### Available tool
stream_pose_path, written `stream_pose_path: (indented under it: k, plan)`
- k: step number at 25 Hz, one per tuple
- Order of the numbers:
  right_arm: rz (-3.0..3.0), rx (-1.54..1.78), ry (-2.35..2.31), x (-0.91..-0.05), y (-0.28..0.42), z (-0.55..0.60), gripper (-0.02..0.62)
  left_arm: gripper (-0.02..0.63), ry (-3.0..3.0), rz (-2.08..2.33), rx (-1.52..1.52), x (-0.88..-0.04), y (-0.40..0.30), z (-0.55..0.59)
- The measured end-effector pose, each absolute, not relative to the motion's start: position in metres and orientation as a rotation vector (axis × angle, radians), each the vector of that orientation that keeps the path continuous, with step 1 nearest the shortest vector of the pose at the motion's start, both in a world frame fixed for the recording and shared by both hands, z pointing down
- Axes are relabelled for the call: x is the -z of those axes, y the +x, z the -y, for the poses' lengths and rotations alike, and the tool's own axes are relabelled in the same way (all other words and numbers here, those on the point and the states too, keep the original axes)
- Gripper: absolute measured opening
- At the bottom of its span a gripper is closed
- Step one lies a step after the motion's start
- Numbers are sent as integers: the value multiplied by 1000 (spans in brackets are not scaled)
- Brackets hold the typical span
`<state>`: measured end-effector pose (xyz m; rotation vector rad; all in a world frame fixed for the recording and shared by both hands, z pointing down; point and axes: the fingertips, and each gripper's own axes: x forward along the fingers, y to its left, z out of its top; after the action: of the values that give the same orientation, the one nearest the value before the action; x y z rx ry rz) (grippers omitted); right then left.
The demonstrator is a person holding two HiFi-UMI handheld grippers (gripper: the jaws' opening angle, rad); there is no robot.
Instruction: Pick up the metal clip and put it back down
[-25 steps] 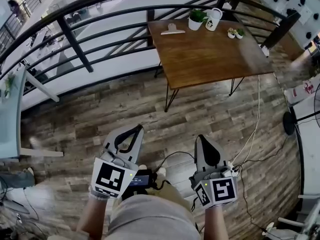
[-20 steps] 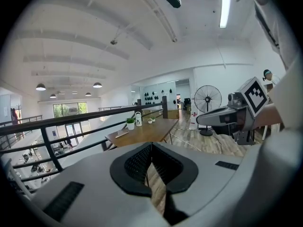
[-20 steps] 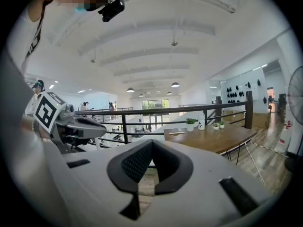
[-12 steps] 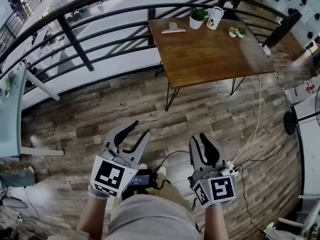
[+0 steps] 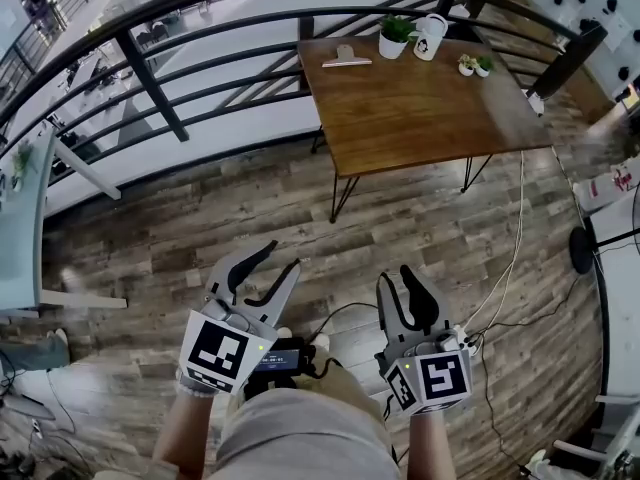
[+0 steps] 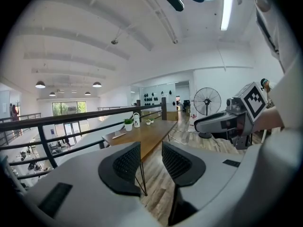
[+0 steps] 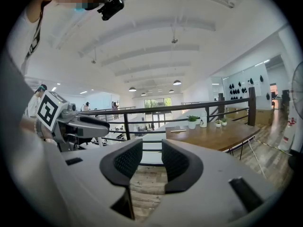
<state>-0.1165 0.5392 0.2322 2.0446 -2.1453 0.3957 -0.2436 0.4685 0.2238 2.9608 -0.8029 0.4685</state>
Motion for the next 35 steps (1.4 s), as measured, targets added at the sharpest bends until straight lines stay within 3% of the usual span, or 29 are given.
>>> stream_pose_path:
  k: [21, 35]
  plan:
    - [2208, -326, 2011, -233, -81, -557, 156, 146, 2983, 915, -405, -222, -214, -487]
    - [2151, -340, 2050, -250, -49, -491, 156, 145, 3012, 844, -416, -243, -177, -414]
